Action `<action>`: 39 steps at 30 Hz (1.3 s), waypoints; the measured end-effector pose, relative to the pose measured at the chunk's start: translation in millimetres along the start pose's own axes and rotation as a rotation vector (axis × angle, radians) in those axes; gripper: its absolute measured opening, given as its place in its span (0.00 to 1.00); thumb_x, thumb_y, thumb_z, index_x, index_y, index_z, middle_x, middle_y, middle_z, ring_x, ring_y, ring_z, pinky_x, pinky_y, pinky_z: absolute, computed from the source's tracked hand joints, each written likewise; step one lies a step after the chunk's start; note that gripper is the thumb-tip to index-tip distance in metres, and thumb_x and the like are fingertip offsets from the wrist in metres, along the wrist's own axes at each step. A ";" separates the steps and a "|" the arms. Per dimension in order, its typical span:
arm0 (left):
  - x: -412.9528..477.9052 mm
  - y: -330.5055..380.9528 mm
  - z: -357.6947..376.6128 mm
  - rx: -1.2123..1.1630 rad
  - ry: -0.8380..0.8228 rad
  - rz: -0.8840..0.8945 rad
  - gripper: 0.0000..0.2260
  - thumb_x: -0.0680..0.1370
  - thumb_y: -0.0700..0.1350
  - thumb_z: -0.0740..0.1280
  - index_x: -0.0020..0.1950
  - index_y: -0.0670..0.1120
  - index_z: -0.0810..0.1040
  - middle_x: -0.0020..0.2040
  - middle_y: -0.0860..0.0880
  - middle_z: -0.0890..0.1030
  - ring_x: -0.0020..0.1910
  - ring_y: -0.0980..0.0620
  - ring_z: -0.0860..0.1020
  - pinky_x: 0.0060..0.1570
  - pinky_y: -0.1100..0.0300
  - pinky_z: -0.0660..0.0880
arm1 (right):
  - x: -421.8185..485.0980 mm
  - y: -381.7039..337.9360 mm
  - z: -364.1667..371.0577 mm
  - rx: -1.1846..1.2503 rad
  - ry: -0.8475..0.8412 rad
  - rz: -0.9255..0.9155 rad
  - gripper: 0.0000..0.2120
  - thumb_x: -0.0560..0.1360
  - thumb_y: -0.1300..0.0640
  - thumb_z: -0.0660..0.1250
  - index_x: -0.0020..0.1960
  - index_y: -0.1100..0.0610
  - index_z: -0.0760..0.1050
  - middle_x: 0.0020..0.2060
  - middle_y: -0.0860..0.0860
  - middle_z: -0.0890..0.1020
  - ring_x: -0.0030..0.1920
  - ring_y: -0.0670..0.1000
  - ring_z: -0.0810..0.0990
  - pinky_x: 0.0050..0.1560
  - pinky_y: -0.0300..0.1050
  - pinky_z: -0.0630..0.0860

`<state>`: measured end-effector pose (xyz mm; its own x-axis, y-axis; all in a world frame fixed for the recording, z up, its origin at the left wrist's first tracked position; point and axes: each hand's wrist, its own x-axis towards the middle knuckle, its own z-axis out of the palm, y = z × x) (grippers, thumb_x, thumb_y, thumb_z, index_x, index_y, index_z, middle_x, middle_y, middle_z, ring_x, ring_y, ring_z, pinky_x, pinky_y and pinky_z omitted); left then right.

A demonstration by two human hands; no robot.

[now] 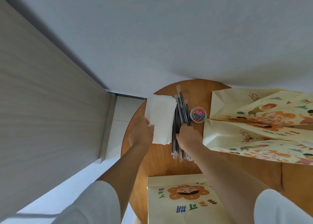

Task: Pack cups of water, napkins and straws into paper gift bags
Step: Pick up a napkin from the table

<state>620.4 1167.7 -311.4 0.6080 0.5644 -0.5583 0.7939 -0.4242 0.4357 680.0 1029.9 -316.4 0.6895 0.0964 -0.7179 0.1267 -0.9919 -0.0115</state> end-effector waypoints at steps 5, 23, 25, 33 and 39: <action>-3.8 1.0 -1.8 -0.097 -0.091 0.053 0.11 0.79 0.46 0.65 0.60 0.47 0.72 0.55 0.47 0.78 0.48 0.50 0.78 0.47 0.59 0.79 | -2.5 -5.3 7.9 0.015 0.009 -0.004 0.12 0.80 0.60 0.59 0.62 0.61 0.68 0.52 0.56 0.81 0.51 0.56 0.81 0.46 0.48 0.77; -53.6 52.2 -40.8 -0.470 -0.434 0.082 0.18 0.79 0.36 0.59 0.67 0.47 0.69 0.58 0.47 0.75 0.49 0.51 0.74 0.43 0.63 0.73 | -71.9 -3.3 -67.6 0.766 -0.185 -0.136 0.11 0.78 0.60 0.62 0.37 0.56 0.67 0.32 0.53 0.73 0.29 0.48 0.72 0.26 0.36 0.69; -73.6 65.3 -54.7 -0.577 -0.431 0.087 0.14 0.78 0.35 0.59 0.60 0.49 0.71 0.51 0.49 0.76 0.43 0.55 0.74 0.36 0.65 0.71 | -92.4 1.5 -76.2 0.749 -0.190 -0.180 0.11 0.78 0.59 0.63 0.38 0.57 0.67 0.32 0.54 0.74 0.28 0.48 0.72 0.26 0.35 0.68; -160.3 99.5 -95.2 -0.501 -0.140 0.392 0.03 0.80 0.42 0.61 0.50 0.48 0.74 0.47 0.48 0.80 0.48 0.50 0.77 0.49 0.56 0.75 | -178.0 29.9 -107.5 0.701 0.010 -0.409 0.12 0.77 0.56 0.65 0.38 0.63 0.73 0.29 0.54 0.75 0.25 0.47 0.72 0.24 0.35 0.69; -231.9 116.7 -121.7 -0.432 -0.031 0.587 0.12 0.81 0.42 0.59 0.63 0.43 0.74 0.58 0.44 0.79 0.56 0.47 0.77 0.56 0.54 0.74 | -233.6 70.8 -137.9 1.002 0.249 -0.423 0.12 0.74 0.55 0.68 0.54 0.59 0.74 0.44 0.52 0.78 0.45 0.51 0.78 0.49 0.49 0.77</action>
<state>571.0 1073.5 -45.2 0.9375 0.3069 -0.1639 0.2663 -0.3298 0.9057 626.3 948.6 -53.5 0.8649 0.3445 -0.3650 -0.1700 -0.4831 -0.8589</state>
